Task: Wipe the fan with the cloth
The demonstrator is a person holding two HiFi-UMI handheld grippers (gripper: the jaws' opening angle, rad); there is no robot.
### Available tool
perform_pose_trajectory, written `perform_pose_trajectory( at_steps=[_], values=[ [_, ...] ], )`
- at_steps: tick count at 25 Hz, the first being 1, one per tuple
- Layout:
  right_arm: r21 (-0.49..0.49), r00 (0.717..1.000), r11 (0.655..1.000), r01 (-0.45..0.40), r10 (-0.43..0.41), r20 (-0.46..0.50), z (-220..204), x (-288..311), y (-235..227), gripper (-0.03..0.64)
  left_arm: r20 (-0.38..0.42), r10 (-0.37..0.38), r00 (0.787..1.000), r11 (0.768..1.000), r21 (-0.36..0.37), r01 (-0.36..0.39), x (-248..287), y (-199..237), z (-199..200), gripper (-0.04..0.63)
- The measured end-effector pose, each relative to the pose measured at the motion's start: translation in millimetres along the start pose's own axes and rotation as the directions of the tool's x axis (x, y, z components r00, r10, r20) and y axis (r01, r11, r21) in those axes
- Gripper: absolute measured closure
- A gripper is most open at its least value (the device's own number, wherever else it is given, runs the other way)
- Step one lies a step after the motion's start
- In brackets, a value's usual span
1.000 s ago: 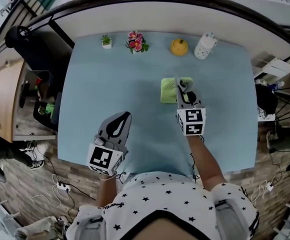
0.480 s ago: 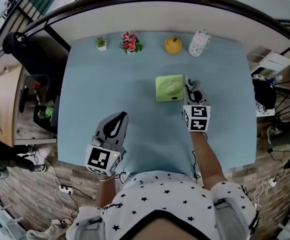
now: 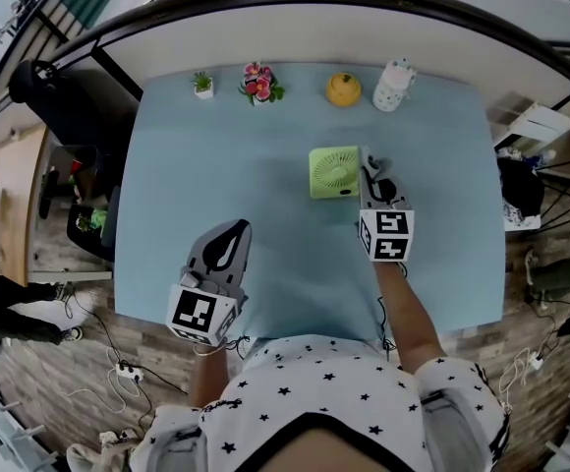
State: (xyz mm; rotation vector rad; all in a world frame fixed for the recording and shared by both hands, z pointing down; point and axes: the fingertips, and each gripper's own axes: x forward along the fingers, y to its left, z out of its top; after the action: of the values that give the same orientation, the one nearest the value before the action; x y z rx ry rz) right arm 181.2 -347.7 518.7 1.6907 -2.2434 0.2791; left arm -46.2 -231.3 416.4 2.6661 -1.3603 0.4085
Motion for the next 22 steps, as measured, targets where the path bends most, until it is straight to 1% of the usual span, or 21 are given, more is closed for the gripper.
perform_pose_trajectory(
  at_steps=[6, 9, 12, 16, 22],
  values=[
    [-0.021, 0.992, 0.994, -0.108, 0.109, 0.058, 20.2, -2.4, 46.0, 0.572, 0.004, 0.008, 1.0, 1.0, -0.007, -0.008, -3.0, 1.4, -1.6, 0.564],
    [-0.047, 0.984, 0.985, -0.165, 0.167, 0.056, 22.4, 2.0, 73.4, 0.572, 0.003, 0.015, 1.0, 1.0, -0.011, -0.015, -6.2, 3.7, -2.1, 0.563],
    [-0.064, 0.978, 0.976, -0.206, 0.208, 0.029, 13.7, 5.0, 95.5, 0.572, 0.0, 0.027, 1.0, 1.0, -0.015, -0.027, -12.5, 5.2, -4.5, 0.563],
    [-0.078, 0.974, 0.971, -0.226, 0.226, -0.017, -2.8, 12.5, 108.4, 0.572, -0.005, 0.056, 0.998, 0.998, -0.022, -0.056, -20.0, 10.3, -7.5, 0.563],
    [-0.088, 0.972, 0.969, -0.229, 0.222, -0.075, -22.2, 24.5, 113.9, 0.572, -0.018, 0.081, 0.997, 0.996, -0.029, -0.081, -27.7, 16.6, -12.6, 0.563]
  ],
)
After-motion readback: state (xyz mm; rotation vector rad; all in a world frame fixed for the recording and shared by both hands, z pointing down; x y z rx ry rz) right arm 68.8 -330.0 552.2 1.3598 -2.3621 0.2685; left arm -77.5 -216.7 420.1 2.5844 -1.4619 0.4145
